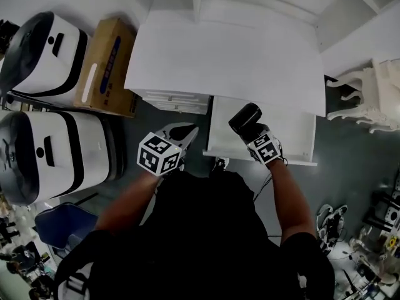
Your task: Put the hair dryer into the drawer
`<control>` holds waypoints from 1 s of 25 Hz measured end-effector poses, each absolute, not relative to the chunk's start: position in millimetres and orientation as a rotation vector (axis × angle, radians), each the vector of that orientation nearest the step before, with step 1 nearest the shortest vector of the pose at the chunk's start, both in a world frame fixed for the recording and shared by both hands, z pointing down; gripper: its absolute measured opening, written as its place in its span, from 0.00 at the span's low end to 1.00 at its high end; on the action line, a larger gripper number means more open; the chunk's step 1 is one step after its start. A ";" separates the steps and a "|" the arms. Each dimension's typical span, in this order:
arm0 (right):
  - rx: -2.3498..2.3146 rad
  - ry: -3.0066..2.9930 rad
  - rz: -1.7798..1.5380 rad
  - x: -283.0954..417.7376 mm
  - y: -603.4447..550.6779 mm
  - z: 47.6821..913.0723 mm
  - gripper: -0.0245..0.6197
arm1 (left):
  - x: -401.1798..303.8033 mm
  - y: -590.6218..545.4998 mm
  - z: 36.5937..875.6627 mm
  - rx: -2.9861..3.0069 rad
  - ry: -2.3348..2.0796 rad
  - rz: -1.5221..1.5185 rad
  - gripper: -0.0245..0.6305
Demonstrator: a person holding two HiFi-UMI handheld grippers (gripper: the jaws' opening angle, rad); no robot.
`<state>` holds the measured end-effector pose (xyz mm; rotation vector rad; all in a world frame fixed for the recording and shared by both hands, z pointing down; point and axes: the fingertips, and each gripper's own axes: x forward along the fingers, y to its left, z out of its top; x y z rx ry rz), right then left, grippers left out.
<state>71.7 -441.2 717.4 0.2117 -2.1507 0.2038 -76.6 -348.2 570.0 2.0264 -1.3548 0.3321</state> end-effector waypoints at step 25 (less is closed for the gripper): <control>-0.330 -1.768 -0.325 39.9 -445.5 869.4 0.38 | -78.4 -301.0 587.0 1.688 -1.638 0.270 0.05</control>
